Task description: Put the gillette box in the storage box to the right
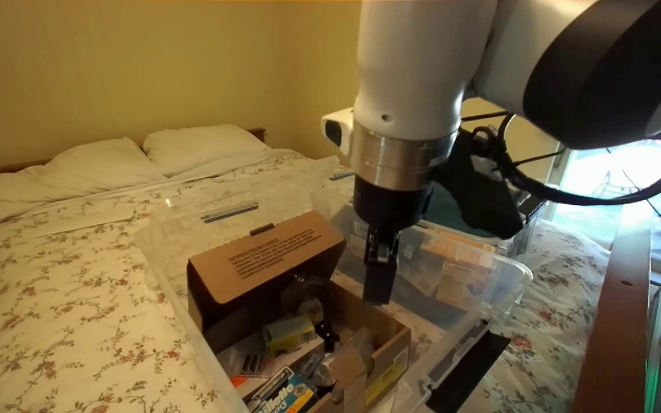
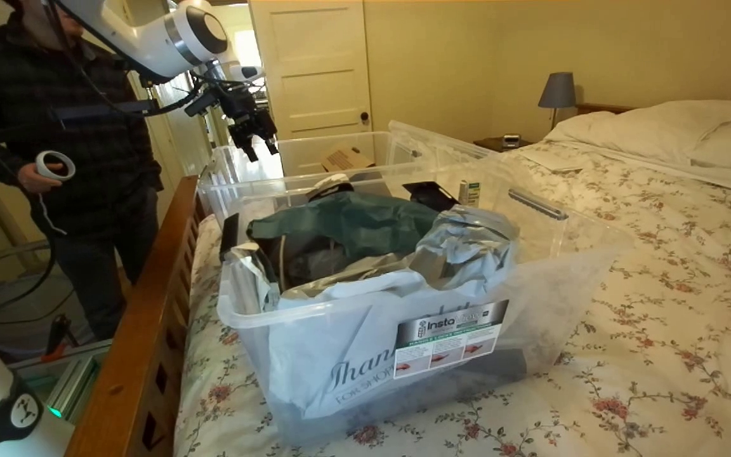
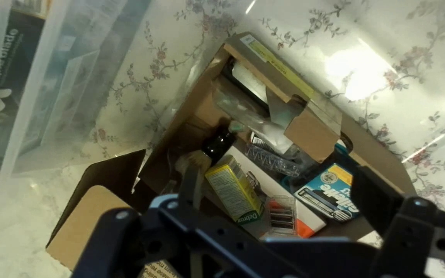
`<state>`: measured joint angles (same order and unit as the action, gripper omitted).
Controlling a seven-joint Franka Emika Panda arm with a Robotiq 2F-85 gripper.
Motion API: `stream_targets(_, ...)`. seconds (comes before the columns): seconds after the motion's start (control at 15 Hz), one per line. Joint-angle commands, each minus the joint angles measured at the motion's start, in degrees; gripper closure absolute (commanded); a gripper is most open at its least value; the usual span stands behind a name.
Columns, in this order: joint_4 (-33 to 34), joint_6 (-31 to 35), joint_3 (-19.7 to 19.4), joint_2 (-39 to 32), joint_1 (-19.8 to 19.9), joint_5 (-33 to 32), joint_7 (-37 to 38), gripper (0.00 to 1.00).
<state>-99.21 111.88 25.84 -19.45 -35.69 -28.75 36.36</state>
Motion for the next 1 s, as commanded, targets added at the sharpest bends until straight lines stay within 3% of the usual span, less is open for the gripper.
stream_targets(0.0,13.25,-5.62,-6.55,-11.18,-8.69,-4.07,7.57,0.00)
stream_targets(0.2,20.99,-10.12,-11.78,-17.19,-13.58,-1.81,8.97,0.00)
stream_targets(0.47,31.35,-13.80,-16.31,-24.54,-17.09,0.56,6.71,0.00)
stream_targets(0.87,45.25,-19.45,-19.58,-34.04,-19.04,5.47,2.10,0.00)
stream_targets(0.93,48.24,-21.32,-17.80,-35.91,-17.98,5.16,2.35,0.00)
